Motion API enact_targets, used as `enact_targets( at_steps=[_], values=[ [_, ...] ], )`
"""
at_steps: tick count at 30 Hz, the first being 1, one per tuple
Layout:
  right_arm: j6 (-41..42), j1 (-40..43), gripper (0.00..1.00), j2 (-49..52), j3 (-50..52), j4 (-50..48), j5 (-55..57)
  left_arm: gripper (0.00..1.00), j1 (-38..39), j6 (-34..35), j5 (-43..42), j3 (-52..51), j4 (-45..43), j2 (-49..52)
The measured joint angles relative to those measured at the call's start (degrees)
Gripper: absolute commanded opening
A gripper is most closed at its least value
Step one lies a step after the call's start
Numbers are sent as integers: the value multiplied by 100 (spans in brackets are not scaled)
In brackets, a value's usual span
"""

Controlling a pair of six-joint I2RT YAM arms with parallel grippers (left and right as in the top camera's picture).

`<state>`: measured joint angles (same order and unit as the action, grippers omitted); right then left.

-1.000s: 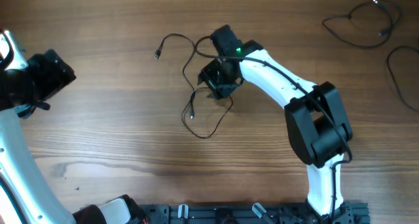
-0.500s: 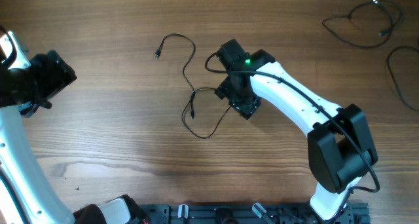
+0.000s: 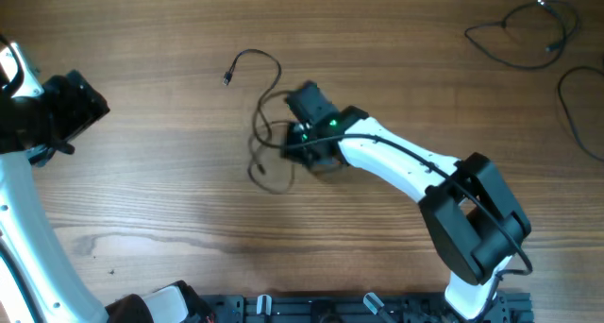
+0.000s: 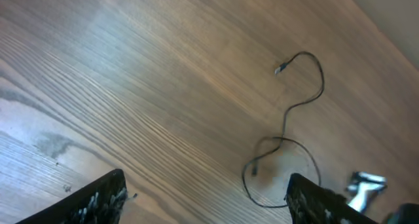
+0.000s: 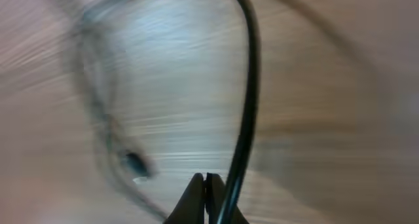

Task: Untangle cables
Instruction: 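Grasp the cable with the right gripper and carry it to upper right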

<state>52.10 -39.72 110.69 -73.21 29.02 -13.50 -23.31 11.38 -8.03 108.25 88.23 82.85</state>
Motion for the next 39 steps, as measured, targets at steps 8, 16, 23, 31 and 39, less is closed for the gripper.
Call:
enact_targets(
  at_steps=[8, 16, 23, 31, 39],
  values=[
    [-4004, 142, 4, -833, -4118, -1244, 2806, 79, 0, 2, -2, -7, -39, 0],
    [-9510, 2380, 4, -964, -4341, -6151, 4857, 70, 0, 0, 0, -11, -92, 0],
    [-10227, 4962, 4, -962, -4334, -6975, 4780, 66, 0, -17, -2, -11, -55, 0],
    [-4500, 7503, 4, -997, -4325, 326, 4310, 66, 0, -17, -24, -22, -63, 9],
    [918, 8666, 4, -992, -3462, 2522, 883, 66, 0, -17, -22, -31, -11, 15]
  ],
)
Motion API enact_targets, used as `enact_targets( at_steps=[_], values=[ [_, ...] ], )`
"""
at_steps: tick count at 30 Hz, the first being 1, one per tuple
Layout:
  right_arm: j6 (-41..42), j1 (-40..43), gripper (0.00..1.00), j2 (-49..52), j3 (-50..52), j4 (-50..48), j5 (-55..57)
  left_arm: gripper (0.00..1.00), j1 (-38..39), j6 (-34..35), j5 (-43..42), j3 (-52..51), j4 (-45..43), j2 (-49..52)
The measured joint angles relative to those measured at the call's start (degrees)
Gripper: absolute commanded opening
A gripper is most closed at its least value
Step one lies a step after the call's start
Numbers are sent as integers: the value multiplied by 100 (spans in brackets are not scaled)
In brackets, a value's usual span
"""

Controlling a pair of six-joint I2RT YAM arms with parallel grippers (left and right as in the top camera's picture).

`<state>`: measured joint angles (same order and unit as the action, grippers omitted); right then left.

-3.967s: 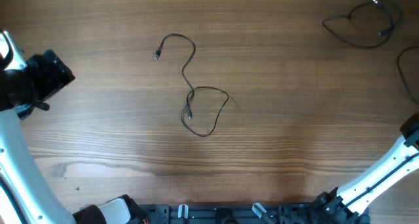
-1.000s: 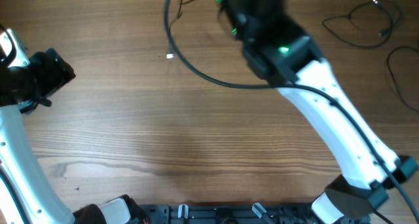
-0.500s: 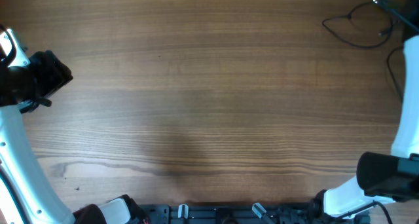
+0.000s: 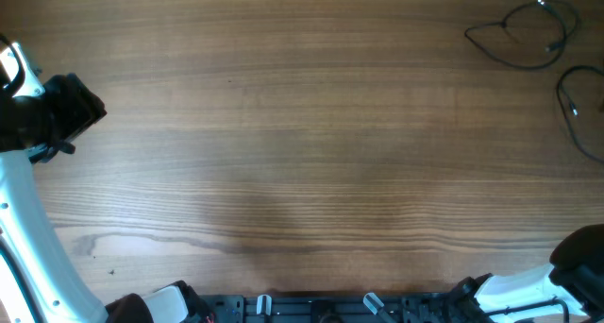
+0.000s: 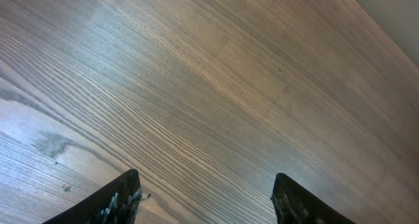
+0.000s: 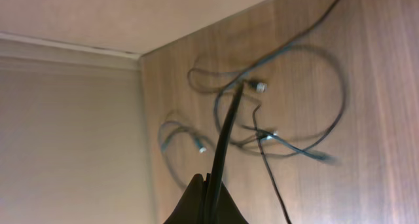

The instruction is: Untangle cables

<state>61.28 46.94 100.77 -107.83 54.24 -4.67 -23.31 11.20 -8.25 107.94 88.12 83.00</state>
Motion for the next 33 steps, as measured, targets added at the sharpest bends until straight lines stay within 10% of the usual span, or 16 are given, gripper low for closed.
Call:
enact_targets(
  at_steps=[7, 20, 22, 23, 24, 33],
  values=[
    [1679, 695, 4, 44, 1812, -107, -236, 66, 0, -66, 0, 0, 98, 0],
    [1036, 1639, 14, 44, 1919, -979, 621, 64, 0, -66, -11, 0, 144, 0],
    [1034, 1451, 35, 44, 1921, -1196, 621, 64, 0, -66, -33, 0, 170, 0],
    [1023, 1344, 78, 44, 1921, -1338, 623, 64, 0, -68, -46, 0, 173, 0],
    [1012, 1250, 100, 44, 1921, -1436, 623, 65, 0, -66, -59, 0, 170, 0],
    [-195, 710, 100, -13, 1930, -2035, 61, 65, 0, -66, -66, 0, 229, 0]
  ],
)
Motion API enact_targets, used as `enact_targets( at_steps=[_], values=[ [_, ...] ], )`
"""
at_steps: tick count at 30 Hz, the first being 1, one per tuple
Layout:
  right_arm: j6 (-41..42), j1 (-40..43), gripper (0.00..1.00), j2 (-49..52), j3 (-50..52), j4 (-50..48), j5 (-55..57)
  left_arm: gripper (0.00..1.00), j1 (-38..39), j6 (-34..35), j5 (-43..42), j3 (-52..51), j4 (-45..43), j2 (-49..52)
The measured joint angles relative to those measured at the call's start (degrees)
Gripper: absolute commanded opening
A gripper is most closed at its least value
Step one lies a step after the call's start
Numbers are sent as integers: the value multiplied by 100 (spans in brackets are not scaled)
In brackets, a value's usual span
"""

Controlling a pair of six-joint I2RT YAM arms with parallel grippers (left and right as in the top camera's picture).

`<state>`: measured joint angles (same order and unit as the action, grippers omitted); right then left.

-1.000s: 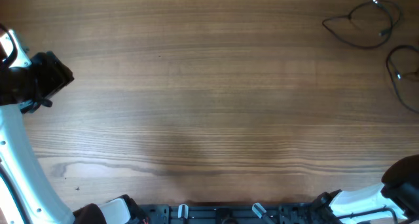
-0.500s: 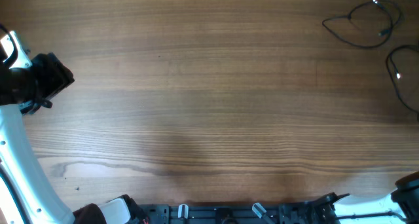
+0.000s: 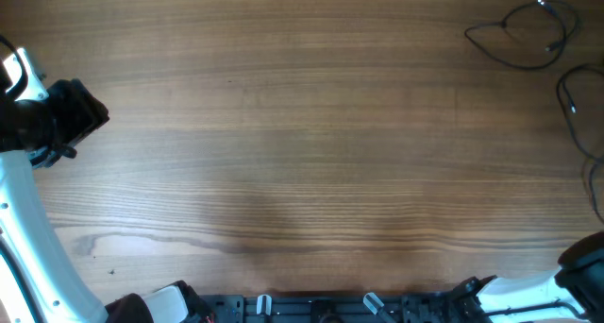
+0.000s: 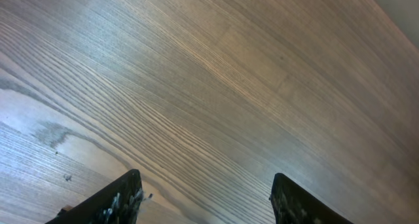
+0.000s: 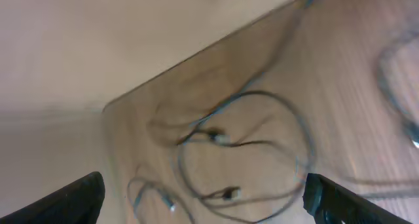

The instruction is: Untangle cables

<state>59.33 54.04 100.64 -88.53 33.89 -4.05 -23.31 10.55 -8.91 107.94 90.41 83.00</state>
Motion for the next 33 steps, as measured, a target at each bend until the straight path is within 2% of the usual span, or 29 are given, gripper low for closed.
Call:
enact_targets(
  at_steps=[3, 8, 11, 12, 13, 16, 20, 24, 28, 33],
  values=[
    [-964, -1113, 100, -103, 0, -398, -372, 65, 0, -2, 0, 0, -26, 0],
    [-3215, -3641, 100, 195, 4, -1462, -514, 65, 0, -2, -48, -2, -42, 0],
    [-5171, -4092, 99, 1014, 0, -1943, -1108, 66, 0, -2, -63, -2, 2, 0],
    [-5508, -4155, 84, 1259, 0, -1941, -1069, 66, 0, -2, -63, -2, 4, 0],
    [-5860, -4242, 4, 1591, 0, -1939, -901, 66, 0, -2, -63, -2, 7, 0],
    [-6251, -4529, 4, 2120, 0, -1982, -614, 66, 0, -2, -63, -2, 9, 0],
    [-6242, -5051, 4, 2430, 0, -1851, -643, 66, 0, -2, -103, -2, 7, 0],
    [-6242, -5665, 4, 2505, -9, -2459, -595, 65, 0, 4, -118, -2, 42, 0],
    [-6236, -5158, 4, 3084, -9, -2778, -330, 65, 0, 4, -151, -2, 116, 0],
    [-6432, -3558, 4, 3147, -90, -2881, -70, 64, 0, 7, -155, -2, 155, 0]
  ],
)
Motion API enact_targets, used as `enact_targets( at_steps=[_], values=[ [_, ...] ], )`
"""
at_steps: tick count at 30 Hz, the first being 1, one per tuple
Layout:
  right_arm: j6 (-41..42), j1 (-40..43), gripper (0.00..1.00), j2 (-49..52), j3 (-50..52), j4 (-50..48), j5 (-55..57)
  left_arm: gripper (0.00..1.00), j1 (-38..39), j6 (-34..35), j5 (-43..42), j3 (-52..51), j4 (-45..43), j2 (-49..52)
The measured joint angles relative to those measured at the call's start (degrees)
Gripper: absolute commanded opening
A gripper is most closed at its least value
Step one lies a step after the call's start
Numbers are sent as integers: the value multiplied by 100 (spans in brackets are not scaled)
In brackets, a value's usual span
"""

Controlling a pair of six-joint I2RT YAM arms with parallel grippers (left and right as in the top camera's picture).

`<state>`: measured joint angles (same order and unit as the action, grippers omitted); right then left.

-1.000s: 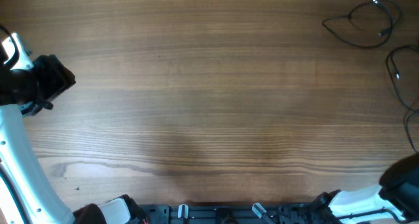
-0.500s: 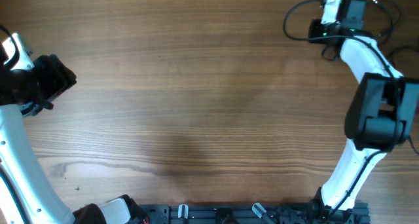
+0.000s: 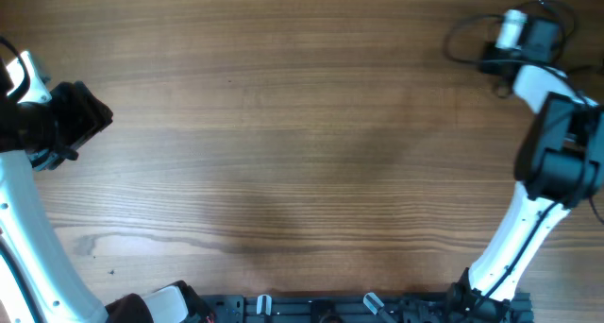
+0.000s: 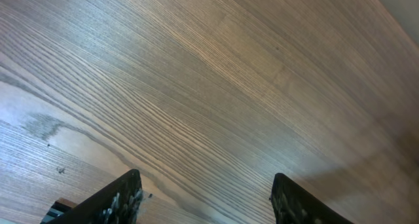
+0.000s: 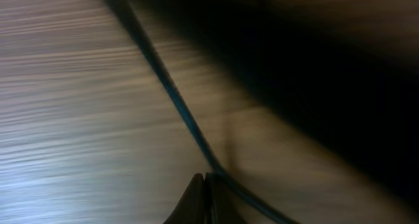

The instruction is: Untangle cables

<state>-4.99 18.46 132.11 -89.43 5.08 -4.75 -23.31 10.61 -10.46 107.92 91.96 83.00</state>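
Thin dark cables lie in loose loops at the far right corner of the wooden table; one loop (image 3: 465, 24) bulges left, another (image 3: 564, 11) sits behind the arm. My right gripper (image 3: 489, 57) is down at that left loop. In the right wrist view its jaws (image 5: 206, 183) are pressed together and a dark bluish cable (image 5: 171, 93) runs slantwise into their tips and on to the lower right. At the left edge my left gripper (image 3: 80, 120) hangs open above bare wood, its two fingers (image 4: 124, 198) wide apart with nothing between them.
The right arm (image 3: 528, 191) stretches along the table's right side from its base at the front. A black rail (image 3: 321, 309) runs along the front edge. The table's far edge (image 4: 393, 14) shows in the left wrist view.
My right arm was folded at the front right corner with its gripper open above the cables. Now it reaches to the far right corner, shut at a cable loop that bulges left. The left arm hardly moved.
First my right gripper was shut on a cable of a tangle at the table's middle. Then the middle was bare and the gripper, still shut on the cable, hung over the right-edge cables. It stood open there afterwards, and now is shut at the far right loop.
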Motion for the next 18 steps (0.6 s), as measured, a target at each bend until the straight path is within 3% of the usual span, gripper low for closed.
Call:
enact_targets(
  at_steps=[7, 14, 18],
  values=[
    [-382, 1283, 4, 2, -374, -109, 35, 65, 74, 17, -179, 0, -68, 0],
    [50, 1161, 4, 2, -922, 859, -758, 66, 636, 20, -212, 0, -328, 0],
    [503, 319, 4, 2, -1513, 1128, -1078, 66, 752, 17, -212, 0, -487, 15]
  ],
)
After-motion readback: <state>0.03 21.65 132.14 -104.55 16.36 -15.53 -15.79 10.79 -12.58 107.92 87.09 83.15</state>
